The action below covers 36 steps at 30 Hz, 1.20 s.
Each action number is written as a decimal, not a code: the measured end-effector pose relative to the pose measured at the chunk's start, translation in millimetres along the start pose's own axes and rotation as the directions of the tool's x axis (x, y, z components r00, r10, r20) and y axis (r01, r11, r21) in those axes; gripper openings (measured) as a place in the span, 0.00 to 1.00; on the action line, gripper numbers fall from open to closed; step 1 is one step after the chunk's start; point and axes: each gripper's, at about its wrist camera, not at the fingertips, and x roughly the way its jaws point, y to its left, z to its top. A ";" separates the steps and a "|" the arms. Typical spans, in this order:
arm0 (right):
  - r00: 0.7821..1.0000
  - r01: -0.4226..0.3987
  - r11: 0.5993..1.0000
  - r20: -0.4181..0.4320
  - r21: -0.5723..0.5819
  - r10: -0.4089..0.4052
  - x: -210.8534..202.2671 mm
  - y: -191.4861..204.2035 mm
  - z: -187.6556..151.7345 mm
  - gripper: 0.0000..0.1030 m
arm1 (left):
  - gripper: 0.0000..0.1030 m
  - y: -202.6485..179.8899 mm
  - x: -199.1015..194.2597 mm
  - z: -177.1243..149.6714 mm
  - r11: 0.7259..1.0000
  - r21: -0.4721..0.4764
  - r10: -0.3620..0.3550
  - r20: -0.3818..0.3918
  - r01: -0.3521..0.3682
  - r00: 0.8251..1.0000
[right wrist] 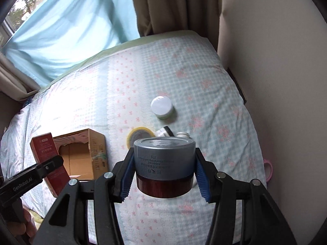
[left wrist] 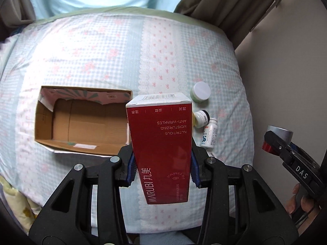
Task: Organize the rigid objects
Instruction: 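Carry the red box and silver-red jar into the cardboard box and release both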
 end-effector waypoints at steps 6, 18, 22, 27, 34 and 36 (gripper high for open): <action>0.994 -0.108 0.989 0.010 -0.106 0.109 -24.4 87.3 2.7 0.48 | 0.37 66.0 -43.8 7.7 0.999 0.026 0.033 0.034 -0.034 0.999; 0.986 -0.144 0.974 -0.102 -0.176 0.128 38.4 246.9 -13.3 0.48 | 0.37 218.4 -4.0 27.4 0.996 0.041 0.083 -0.054 -0.081 0.995; 0.983 -0.129 0.978 -0.154 -0.166 0.103 79.7 277.5 -16.6 0.48 | 0.37 247.7 43.7 34.7 0.995 0.071 0.076 -0.115 -0.068 0.990; 0.980 -0.106 0.980 -0.186 -0.168 0.074 134.9 298.9 -20.9 0.48 | 0.37 267.7 104.3 42.2 0.989 0.131 0.089 -0.182 -0.066 0.979; 0.970 -0.089 0.948 -0.242 -0.305 0.014 208.9 316.3 -33.6 0.48 | 0.37 274.4 174.3 45.1 0.979 0.195 0.112 -0.243 -0.064 0.964; 0.968 -0.099 0.936 -0.253 -0.338 0.011 226.4 316.2 -41.2 0.48 | 0.37 273.4 191.3 40.5 0.976 0.207 0.116 -0.261 -0.062 0.958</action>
